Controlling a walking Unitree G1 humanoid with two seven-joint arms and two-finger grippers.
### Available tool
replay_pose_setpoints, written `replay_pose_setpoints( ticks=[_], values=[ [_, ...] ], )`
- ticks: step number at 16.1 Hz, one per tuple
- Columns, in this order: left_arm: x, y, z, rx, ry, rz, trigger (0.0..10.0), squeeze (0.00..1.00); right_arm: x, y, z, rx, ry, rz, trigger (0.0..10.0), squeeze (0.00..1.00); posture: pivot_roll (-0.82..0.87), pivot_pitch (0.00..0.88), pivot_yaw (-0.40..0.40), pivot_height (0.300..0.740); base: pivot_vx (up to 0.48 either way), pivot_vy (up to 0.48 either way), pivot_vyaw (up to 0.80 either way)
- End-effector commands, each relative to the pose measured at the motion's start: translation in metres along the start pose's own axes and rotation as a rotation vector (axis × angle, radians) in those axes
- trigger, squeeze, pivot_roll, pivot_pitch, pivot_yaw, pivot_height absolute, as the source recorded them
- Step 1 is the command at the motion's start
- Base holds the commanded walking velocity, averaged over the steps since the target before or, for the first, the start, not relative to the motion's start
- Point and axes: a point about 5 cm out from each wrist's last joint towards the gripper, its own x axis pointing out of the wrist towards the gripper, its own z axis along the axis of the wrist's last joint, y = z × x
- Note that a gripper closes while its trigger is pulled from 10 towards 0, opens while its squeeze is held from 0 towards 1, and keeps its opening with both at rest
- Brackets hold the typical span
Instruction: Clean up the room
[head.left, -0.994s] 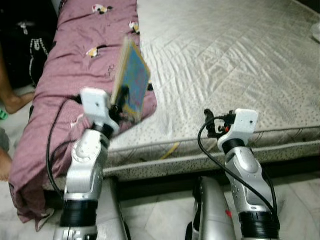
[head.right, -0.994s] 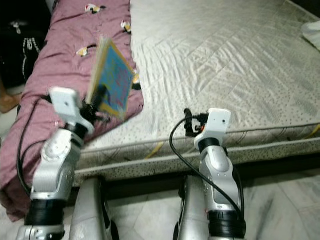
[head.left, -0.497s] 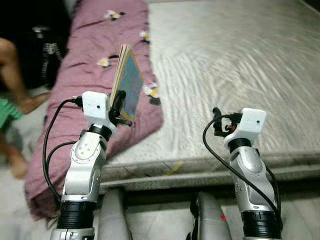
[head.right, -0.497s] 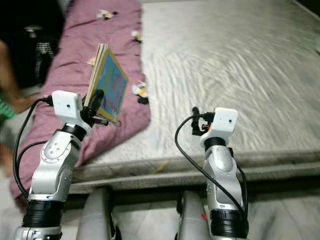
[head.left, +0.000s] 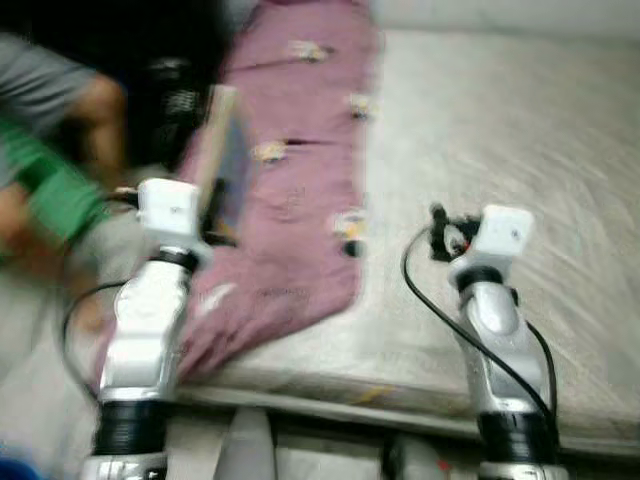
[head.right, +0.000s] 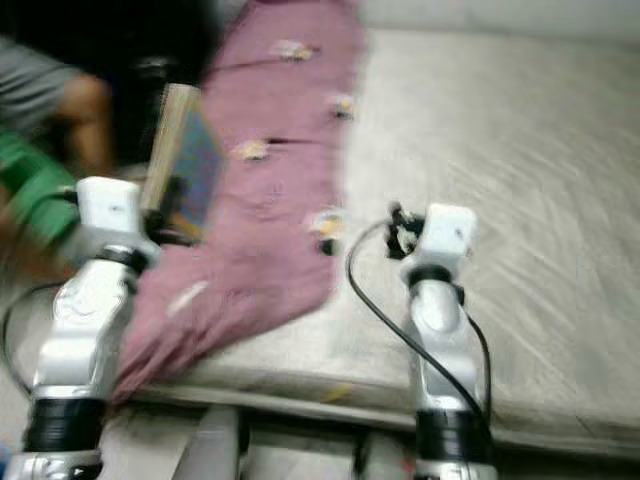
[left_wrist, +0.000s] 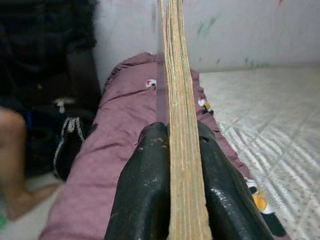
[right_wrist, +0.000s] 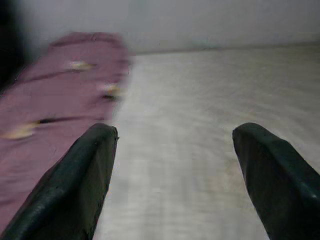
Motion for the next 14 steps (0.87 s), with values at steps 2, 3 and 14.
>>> replay_pose_setpoints(
  ticks=[2, 3, 14],
  values=[
    [0.003, -0.017, 0.004, 0.016, -0.01, -0.035, 10.0, 0.0, -0.006, -0.012, -0.011, -0.024, 0.043, -0.055, 10.0, 0.0, 0.01, 0.0, 0.034, 0.74, 0.0, 0.0, 0.0],
    [0.003, -0.016, 0.003, 0.009, -0.004, -0.03, 10.0, 0.0, -0.007, -0.012, -0.011, -0.025, 0.045, -0.058, 10.0, 0.0, 0.01, 0.0, 0.033, 0.74, 0.0, 0.0, 0.0],
    [-0.011, -0.015, -0.016, 0.023, 0.089, -0.008, 10.0, 0.0, -0.009, -0.015, -0.014, -0.044, 0.053, -0.09, 10.0, 0.0, 0.01, 0.0, 0.028, 0.74, 0.0, 0.0, 0.0]
  ],
)
